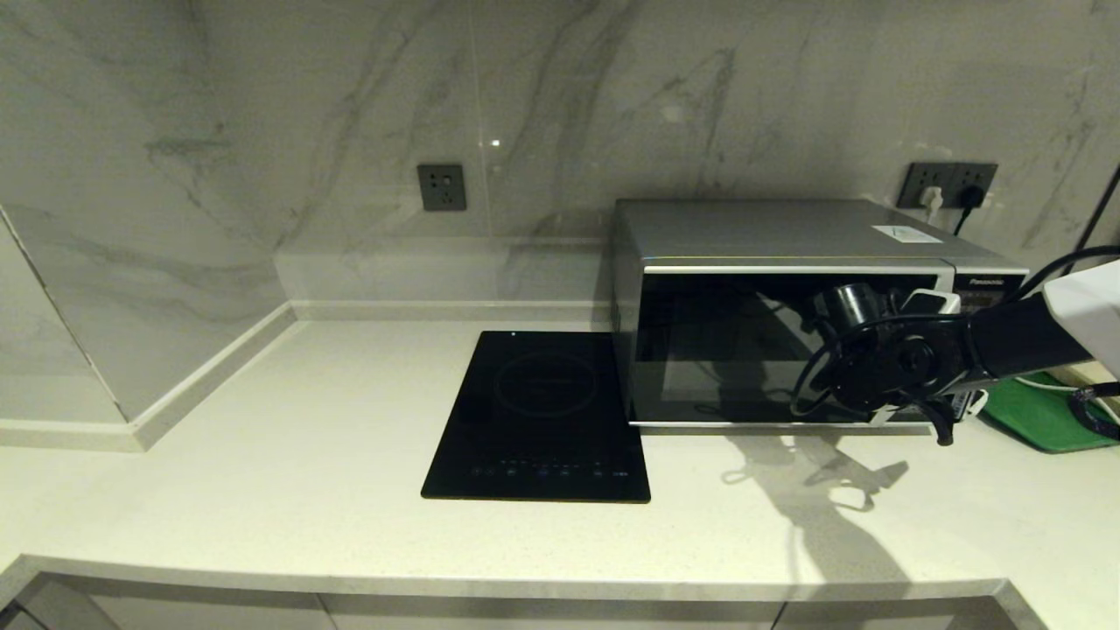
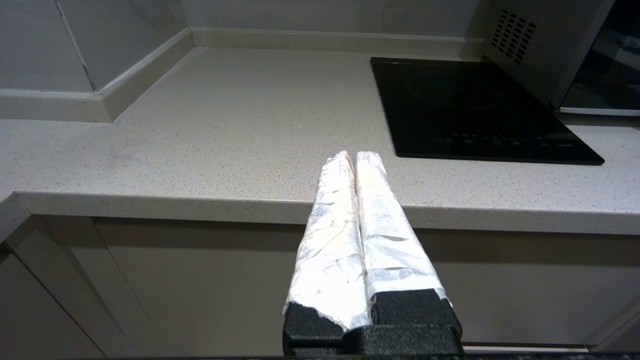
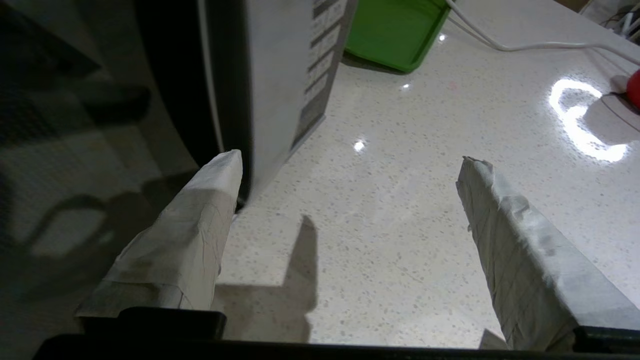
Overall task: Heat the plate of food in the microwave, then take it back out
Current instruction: Open the microwave oven
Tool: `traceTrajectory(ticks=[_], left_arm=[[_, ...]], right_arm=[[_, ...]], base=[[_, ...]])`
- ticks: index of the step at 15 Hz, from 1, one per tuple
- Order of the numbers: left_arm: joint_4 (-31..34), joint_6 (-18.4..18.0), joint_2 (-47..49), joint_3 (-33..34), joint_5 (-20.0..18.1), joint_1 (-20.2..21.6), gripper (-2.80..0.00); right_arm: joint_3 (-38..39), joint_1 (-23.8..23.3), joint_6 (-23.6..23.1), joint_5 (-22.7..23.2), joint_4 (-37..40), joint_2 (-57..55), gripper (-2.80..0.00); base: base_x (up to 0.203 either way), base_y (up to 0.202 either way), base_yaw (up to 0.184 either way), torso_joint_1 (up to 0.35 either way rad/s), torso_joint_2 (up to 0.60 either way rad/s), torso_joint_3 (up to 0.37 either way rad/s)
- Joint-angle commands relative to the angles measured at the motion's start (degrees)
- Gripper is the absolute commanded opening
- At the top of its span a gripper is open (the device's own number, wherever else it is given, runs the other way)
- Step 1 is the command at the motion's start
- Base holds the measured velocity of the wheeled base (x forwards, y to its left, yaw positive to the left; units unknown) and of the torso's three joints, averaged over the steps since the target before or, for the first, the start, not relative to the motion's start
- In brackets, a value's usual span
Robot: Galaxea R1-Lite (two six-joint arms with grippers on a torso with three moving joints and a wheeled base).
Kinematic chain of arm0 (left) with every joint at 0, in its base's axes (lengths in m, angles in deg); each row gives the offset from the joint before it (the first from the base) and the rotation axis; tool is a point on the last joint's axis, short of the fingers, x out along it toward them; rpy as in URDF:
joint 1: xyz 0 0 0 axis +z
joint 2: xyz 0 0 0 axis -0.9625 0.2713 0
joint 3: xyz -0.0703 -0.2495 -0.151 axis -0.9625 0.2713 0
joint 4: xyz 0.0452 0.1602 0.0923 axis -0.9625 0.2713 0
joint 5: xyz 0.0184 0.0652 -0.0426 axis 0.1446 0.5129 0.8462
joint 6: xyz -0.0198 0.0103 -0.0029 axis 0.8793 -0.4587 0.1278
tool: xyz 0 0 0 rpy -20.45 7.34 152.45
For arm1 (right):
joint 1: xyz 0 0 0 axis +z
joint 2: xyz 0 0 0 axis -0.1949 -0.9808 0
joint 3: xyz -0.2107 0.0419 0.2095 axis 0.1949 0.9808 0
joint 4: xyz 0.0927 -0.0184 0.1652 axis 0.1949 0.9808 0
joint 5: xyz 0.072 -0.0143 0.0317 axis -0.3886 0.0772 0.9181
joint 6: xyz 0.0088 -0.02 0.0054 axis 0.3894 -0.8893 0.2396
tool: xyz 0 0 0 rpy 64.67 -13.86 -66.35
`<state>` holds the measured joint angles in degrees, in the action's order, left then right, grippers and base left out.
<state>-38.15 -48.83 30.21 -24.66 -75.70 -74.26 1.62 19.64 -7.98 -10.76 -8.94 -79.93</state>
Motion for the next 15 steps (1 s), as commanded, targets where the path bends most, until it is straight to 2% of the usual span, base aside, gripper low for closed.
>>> traceTrajectory(ticks=[1, 6, 10, 15], left_arm=[[0.0, 0.0, 0.0, 0.0, 0.0, 0.0, -2.80], [0.0, 0.0, 0.0, 0.0, 0.1, 0.0, -2.80], [0.0, 0.0, 0.0, 0.0, 0.1, 0.0, -2.80], [0.0, 0.0, 0.0, 0.0, 0.0, 0.0, -2.80]], right_arm=[[-2.1, 0.1, -0.2, -0.1, -0.1, -1.2, 0.00], [-5.2, -0.2, -0.2, 0.0, -0.2, -5.0, 0.00], [-9.2, -2.1, -0.4, -0.2, -0.1, -7.1, 0.00], [-9.8, -3.8, -0.2, -0.5, -0.1, -7.2, 0.00]], base=[[0.000, 0.000, 0.000, 0.000, 0.00, 0.000], [0.000, 0.000, 0.000, 0.000, 0.00, 0.000], [0.000, 0.000, 0.000, 0.000, 0.00, 0.000], [0.000, 0.000, 0.000, 0.000, 0.00, 0.000]])
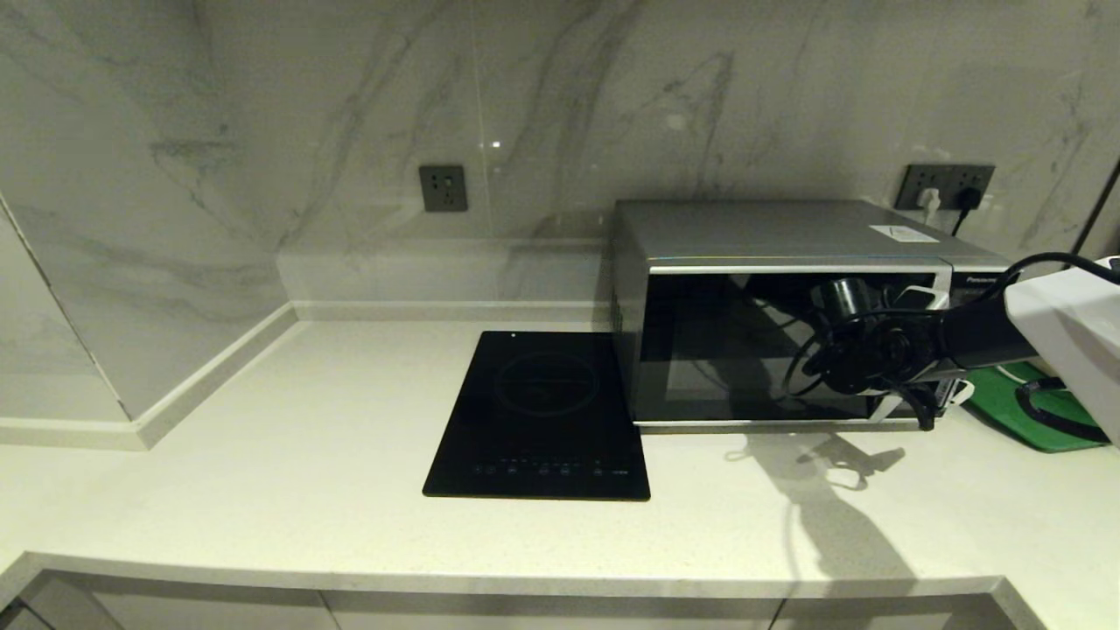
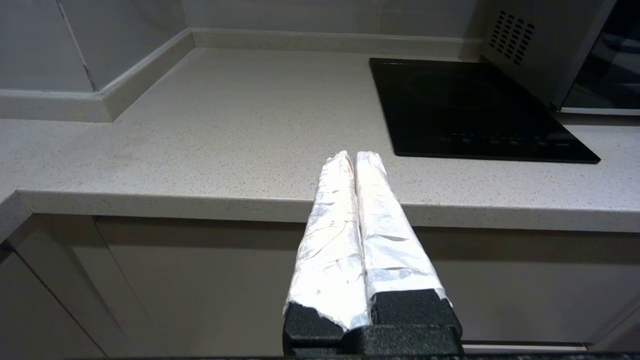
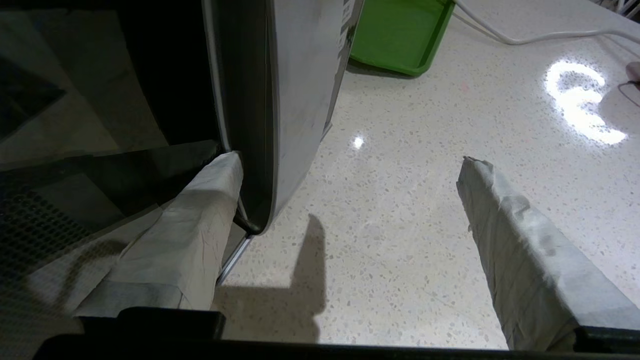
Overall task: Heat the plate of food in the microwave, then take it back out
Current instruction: Open the microwave oven
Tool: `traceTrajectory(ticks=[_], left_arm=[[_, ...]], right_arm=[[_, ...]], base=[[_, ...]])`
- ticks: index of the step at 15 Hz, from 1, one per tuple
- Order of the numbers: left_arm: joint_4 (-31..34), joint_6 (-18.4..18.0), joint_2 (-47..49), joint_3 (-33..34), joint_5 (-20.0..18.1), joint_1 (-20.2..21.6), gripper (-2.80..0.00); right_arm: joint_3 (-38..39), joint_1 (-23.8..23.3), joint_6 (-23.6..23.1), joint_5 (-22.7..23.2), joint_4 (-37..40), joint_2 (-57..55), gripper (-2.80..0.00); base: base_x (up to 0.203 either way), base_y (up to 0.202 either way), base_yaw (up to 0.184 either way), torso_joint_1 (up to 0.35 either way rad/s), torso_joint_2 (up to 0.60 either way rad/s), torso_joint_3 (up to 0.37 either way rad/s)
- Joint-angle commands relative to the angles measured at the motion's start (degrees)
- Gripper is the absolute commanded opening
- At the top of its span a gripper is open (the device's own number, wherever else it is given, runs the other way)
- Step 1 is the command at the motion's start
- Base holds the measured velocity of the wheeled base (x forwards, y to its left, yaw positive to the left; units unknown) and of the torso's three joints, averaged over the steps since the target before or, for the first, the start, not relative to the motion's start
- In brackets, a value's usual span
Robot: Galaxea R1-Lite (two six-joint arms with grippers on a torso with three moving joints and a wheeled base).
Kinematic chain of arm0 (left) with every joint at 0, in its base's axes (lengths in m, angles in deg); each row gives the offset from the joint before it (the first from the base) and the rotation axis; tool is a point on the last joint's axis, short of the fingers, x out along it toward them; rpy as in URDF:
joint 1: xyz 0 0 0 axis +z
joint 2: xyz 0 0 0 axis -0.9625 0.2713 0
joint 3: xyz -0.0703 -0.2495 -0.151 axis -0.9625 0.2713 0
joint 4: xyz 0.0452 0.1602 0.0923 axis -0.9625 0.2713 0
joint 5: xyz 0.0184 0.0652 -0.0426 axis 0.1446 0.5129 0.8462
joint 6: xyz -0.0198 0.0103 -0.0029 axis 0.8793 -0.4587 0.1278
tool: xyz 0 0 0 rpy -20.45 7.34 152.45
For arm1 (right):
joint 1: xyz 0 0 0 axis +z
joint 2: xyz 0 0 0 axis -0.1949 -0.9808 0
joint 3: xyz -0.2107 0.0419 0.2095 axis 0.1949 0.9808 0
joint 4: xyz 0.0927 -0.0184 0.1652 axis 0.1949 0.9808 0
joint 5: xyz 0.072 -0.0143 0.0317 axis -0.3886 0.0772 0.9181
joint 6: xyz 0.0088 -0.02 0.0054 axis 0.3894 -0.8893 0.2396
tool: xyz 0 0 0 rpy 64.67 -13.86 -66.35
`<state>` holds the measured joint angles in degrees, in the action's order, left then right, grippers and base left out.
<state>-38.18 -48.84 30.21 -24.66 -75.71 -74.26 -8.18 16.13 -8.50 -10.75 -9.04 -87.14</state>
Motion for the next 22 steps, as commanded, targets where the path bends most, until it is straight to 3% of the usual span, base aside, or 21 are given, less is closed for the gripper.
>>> traceTrajectory(ticks=[1, 22], left_arm=[[0.0, 0.0, 0.0, 0.0, 0.0, 0.0, -2.80], [0.0, 0.0, 0.0, 0.0, 0.0, 0.0, -2.80]], right_arm=[[0.2, -0.3, 0.3, -0.6, 0.0, 0.4, 0.00], [9.1, -1.7, 4.9, -2.4, -0.1, 5.1, 0.00]], base=[[0.000, 0.000, 0.000, 0.000, 0.00, 0.000], [0.000, 0.000, 0.000, 0.000, 0.00, 0.000]])
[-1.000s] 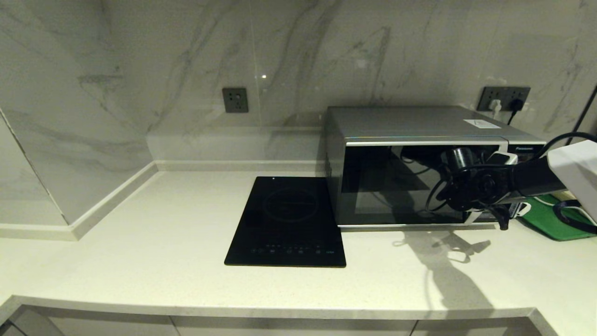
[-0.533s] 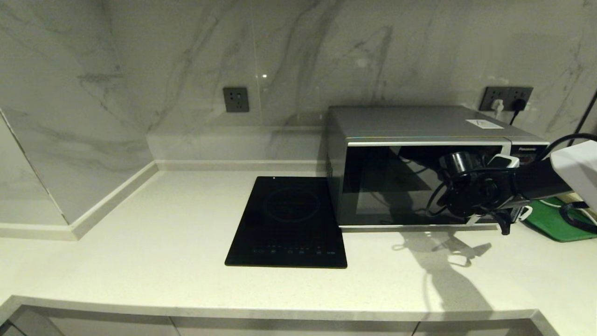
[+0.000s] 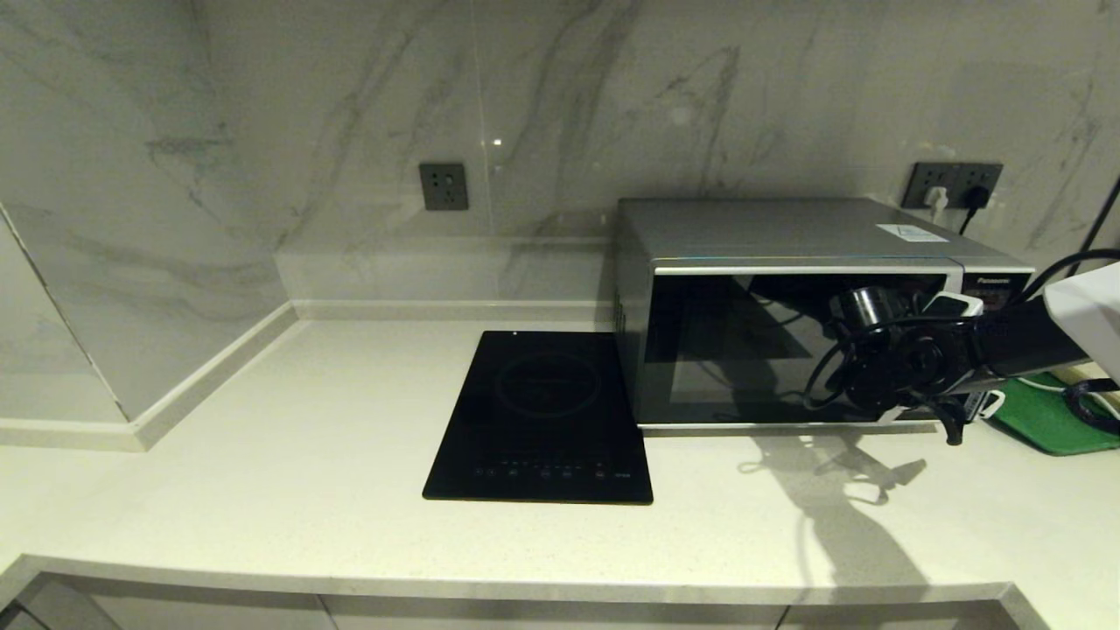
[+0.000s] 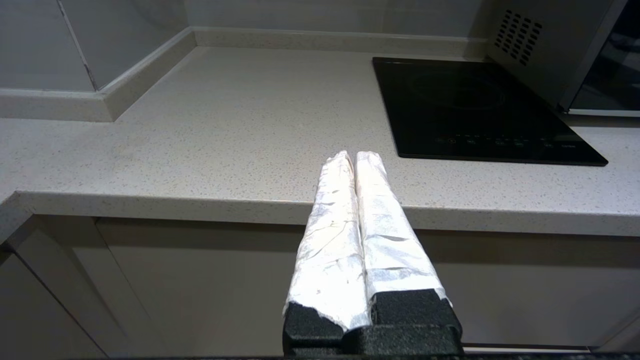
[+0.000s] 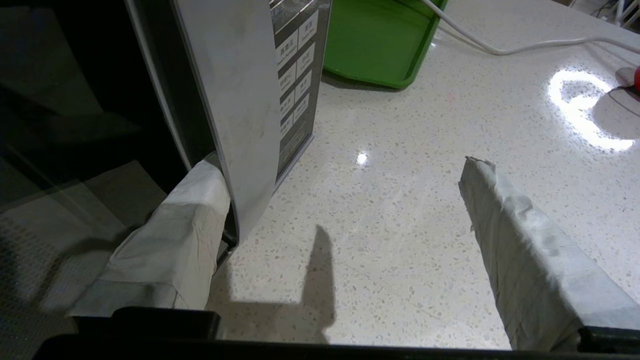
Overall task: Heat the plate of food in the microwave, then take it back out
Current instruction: Open the microwave oven
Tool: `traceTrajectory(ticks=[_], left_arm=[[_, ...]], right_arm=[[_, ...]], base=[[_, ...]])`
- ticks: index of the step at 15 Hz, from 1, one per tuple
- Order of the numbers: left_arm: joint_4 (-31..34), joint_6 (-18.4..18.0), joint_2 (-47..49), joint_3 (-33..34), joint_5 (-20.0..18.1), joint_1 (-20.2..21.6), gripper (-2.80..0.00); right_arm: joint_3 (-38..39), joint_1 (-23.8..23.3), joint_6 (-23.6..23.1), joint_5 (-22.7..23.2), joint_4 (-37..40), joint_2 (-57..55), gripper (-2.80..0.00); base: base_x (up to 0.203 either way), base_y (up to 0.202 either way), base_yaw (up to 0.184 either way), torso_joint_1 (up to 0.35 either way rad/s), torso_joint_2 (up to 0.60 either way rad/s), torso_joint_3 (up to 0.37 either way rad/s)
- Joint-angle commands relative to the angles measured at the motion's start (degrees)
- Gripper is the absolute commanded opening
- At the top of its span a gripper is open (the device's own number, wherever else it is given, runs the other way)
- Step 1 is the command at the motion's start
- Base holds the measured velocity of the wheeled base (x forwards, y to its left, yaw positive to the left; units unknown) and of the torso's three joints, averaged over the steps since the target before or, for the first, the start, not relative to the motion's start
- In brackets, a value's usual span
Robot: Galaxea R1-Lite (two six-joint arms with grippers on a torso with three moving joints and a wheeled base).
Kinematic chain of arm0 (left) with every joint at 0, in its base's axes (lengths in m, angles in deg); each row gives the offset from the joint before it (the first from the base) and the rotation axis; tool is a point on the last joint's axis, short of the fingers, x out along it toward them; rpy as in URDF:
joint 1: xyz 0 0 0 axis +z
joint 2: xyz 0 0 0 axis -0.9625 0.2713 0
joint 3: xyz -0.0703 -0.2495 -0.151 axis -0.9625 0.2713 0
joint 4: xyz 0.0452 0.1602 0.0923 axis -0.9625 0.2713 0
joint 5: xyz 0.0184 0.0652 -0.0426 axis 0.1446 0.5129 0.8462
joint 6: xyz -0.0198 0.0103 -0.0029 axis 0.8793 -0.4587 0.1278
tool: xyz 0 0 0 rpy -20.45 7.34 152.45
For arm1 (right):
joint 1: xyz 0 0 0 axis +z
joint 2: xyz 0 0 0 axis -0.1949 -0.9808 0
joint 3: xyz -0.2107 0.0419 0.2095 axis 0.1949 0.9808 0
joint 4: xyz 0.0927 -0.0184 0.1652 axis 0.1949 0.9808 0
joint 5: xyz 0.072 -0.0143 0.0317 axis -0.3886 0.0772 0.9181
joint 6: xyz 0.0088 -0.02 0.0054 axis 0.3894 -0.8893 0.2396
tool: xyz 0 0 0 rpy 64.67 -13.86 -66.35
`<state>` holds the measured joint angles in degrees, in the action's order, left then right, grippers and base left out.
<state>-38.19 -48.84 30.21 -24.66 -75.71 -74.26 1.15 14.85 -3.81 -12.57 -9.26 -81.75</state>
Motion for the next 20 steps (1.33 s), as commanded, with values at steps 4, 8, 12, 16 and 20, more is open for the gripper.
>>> traceTrajectory(ticks=[4, 8, 12, 16, 20], left_arm=[[0.0, 0.0, 0.0, 0.0, 0.0, 0.0, -2.80], [0.0, 0.0, 0.0, 0.0, 0.1, 0.0, -2.80], [0.0, 0.0, 0.0, 0.0, 0.0, 0.0, -2.80], [0.0, 0.0, 0.0, 0.0, 0.0, 0.0, -2.80], [0.0, 0.0, 0.0, 0.0, 0.0, 0.0, -2.80]], right_arm=[[-0.2, -0.6, 0.2, -0.6, -1.2, -1.6, 0.00], [-0.7, -0.6, 0.1, -0.6, -1.5, -2.4, 0.00], [-1.1, -0.6, 0.2, -0.6, -1.5, -2.3, 0.00], [2.3, -3.4, 1.0, -0.5, -1.3, 2.9, 0.00], [6.0, 2.7, 1.3, -0.1, -1.1, 5.6, 0.00]], base=[[0.000, 0.000, 0.000, 0.000, 0.00, 0.000], [0.000, 0.000, 0.000, 0.000, 0.00, 0.000], [0.000, 0.000, 0.000, 0.000, 0.00, 0.000], [0.000, 0.000, 0.000, 0.000, 0.00, 0.000], [0.000, 0.000, 0.000, 0.000, 0.00, 0.000]])
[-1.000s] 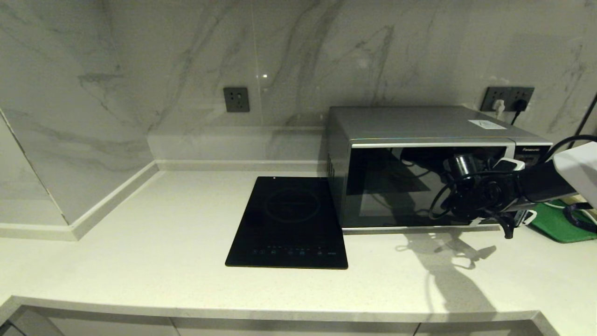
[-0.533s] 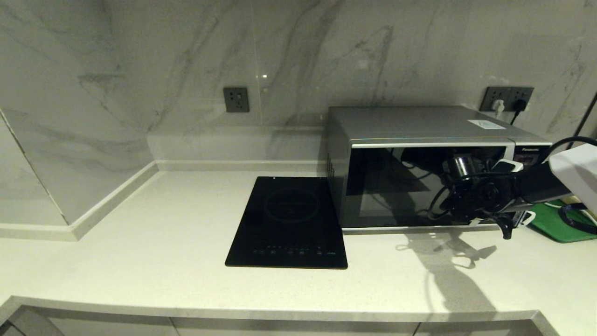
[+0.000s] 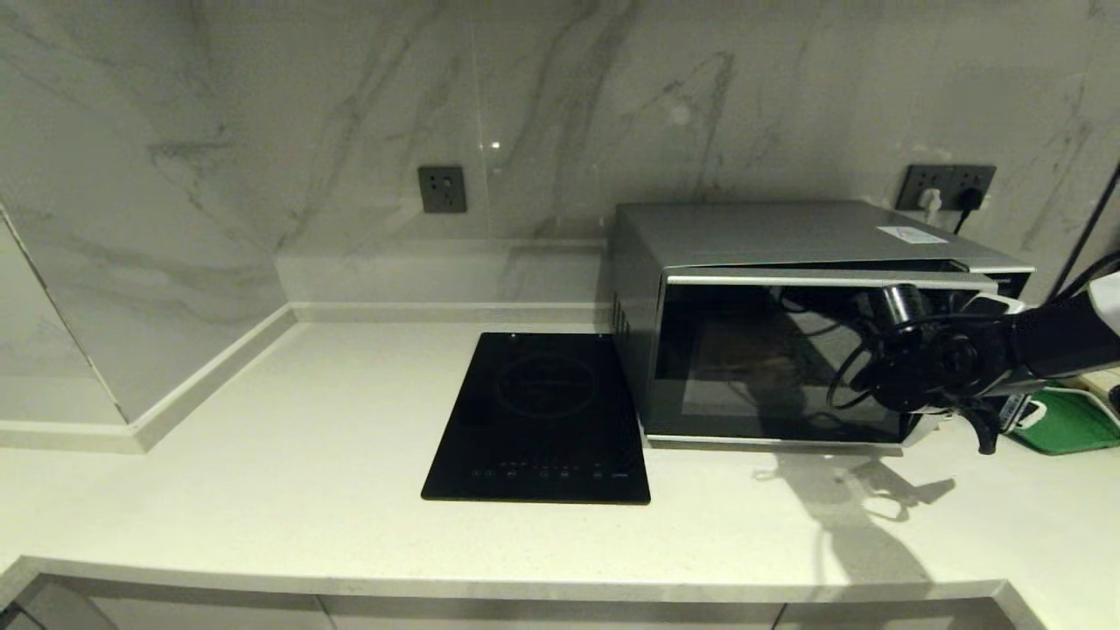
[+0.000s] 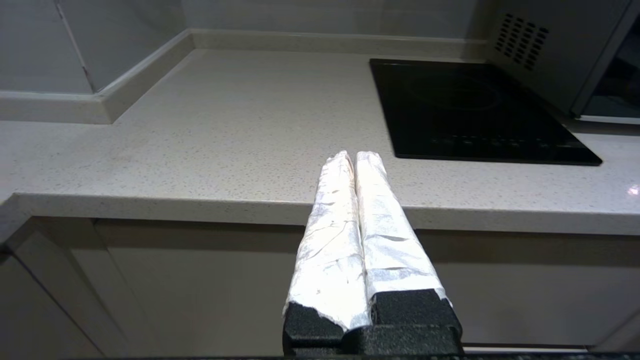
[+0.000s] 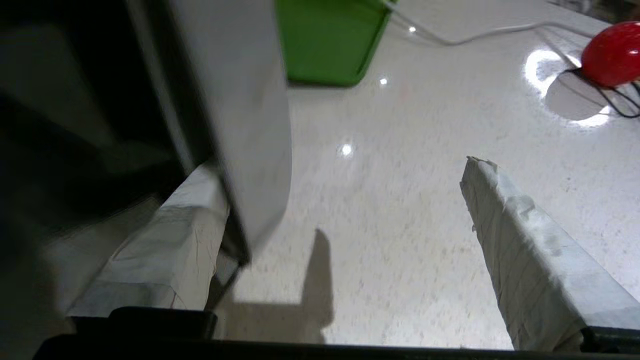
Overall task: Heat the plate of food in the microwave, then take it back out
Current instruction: Open the microwave oven
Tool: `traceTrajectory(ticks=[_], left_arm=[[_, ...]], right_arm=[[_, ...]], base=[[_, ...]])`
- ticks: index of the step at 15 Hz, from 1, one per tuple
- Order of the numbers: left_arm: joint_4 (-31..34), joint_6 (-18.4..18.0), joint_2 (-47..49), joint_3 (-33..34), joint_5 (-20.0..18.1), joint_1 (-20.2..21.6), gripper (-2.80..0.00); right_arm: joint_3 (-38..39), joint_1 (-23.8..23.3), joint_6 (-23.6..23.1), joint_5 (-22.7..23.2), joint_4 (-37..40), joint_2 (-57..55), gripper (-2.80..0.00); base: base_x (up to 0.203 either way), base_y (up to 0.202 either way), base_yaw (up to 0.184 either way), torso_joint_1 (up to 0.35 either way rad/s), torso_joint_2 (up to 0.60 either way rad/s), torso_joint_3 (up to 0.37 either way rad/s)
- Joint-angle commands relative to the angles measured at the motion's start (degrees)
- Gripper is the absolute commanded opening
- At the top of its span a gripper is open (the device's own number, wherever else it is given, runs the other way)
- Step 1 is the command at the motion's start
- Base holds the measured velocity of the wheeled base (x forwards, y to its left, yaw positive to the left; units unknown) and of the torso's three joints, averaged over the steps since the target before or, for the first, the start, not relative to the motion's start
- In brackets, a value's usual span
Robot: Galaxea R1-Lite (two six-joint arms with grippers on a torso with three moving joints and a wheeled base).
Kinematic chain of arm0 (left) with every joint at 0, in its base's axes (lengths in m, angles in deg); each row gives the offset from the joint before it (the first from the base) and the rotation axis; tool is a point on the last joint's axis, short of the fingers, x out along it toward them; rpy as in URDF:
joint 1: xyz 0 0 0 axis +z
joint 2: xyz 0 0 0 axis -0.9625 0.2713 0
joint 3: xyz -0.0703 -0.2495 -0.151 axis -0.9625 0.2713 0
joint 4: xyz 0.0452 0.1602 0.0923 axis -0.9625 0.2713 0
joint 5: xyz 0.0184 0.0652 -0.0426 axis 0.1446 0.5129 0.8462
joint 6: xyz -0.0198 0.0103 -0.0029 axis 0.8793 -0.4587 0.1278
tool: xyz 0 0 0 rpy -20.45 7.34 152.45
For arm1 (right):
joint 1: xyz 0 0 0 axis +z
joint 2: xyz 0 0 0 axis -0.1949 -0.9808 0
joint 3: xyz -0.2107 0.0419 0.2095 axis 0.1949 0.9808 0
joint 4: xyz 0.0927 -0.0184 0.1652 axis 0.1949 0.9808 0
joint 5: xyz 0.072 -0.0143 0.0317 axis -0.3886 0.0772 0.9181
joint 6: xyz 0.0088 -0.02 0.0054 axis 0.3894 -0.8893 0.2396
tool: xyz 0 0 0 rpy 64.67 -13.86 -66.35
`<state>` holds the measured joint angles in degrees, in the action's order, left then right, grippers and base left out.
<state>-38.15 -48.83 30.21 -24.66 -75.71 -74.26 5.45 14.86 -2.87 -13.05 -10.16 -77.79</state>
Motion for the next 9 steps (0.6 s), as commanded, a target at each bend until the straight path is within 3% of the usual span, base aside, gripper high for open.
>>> traceTrajectory(ticks=[1, 6, 9], left_arm=[[0.0, 0.0, 0.0, 0.0, 0.0, 0.0, -2.80], [0.0, 0.0, 0.0, 0.0, 0.0, 0.0, -2.80], [0.0, 0.0, 0.0, 0.0, 0.0, 0.0, -2.80]], right_arm=[[2.3, 4.2, 0.5, 0.5, -0.4, 1.9, 0.00], [8.3, 12.3, 0.6, 4.7, -0.5, 5.8, 0.00], [13.7, 17.9, 0.4, 13.1, -0.4, 16.3, 0.00]], base=[[0.000, 0.000, 0.000, 0.000, 0.00, 0.000], [0.000, 0.000, 0.000, 0.000, 0.00, 0.000], [0.000, 0.000, 0.000, 0.000, 0.00, 0.000]])
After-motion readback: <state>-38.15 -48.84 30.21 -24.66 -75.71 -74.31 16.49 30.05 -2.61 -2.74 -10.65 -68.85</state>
